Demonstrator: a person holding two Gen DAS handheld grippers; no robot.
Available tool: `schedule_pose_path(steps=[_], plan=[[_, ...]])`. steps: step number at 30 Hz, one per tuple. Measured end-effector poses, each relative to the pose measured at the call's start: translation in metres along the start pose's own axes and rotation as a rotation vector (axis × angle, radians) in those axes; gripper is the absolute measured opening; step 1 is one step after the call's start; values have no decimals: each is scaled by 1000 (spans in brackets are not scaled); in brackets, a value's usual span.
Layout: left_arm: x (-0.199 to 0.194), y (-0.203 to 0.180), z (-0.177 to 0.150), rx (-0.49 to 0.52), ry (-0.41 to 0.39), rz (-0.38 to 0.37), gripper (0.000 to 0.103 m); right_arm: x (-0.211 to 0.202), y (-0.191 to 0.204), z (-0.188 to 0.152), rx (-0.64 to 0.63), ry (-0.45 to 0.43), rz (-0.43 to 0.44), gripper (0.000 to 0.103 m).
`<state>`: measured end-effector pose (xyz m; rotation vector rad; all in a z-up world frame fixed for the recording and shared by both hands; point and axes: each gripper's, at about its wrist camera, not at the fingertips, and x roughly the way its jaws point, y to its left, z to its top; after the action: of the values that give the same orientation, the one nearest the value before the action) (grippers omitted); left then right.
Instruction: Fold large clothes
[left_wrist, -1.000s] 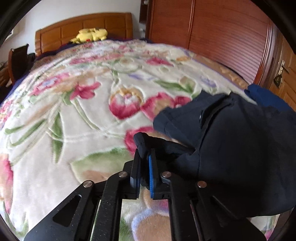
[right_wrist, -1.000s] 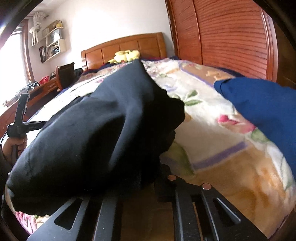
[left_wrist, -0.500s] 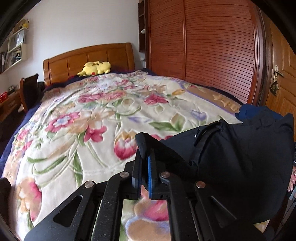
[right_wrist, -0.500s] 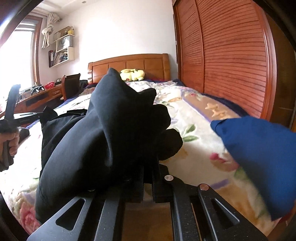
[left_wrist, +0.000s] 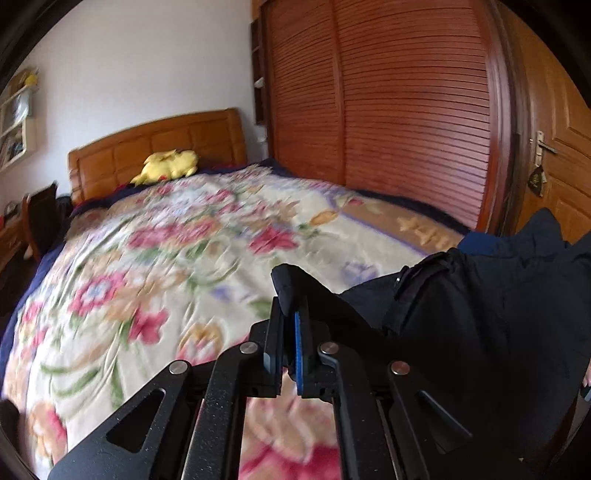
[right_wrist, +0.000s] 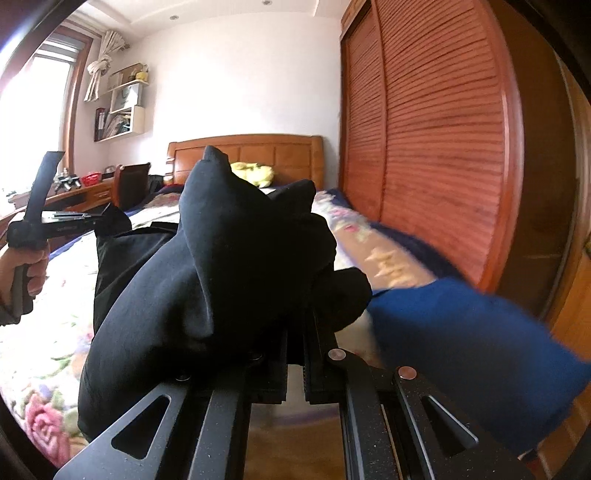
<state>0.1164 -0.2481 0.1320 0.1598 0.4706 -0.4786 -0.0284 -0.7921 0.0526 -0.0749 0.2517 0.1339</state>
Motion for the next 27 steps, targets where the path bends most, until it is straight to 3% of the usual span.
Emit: schedule_pose_path(steps=[7, 13, 18, 21, 25, 27], plan=[[27, -77, 82, 66, -85, -71, 5, -38, -66, 35, -33, -75, -156, 5], [73, -184, 131, 147, -120, -170, 5, -72, -132, 33, -15, -52, -333, 5], [114, -262, 134, 215, -83, -239, 5, -83, -180, -3, 60, 34, -420, 5], [144, -292, 122, 236, -43, -208, 6, -72, -190, -32, 95, 117, -415, 5], [173, -294, 97, 224, 41, -188, 7, -64, -199, -51, 176, 161, -411, 6], [169, -284, 89, 211, 55, -218, 17, -68, -199, -56, 203, 154, -415, 9]])
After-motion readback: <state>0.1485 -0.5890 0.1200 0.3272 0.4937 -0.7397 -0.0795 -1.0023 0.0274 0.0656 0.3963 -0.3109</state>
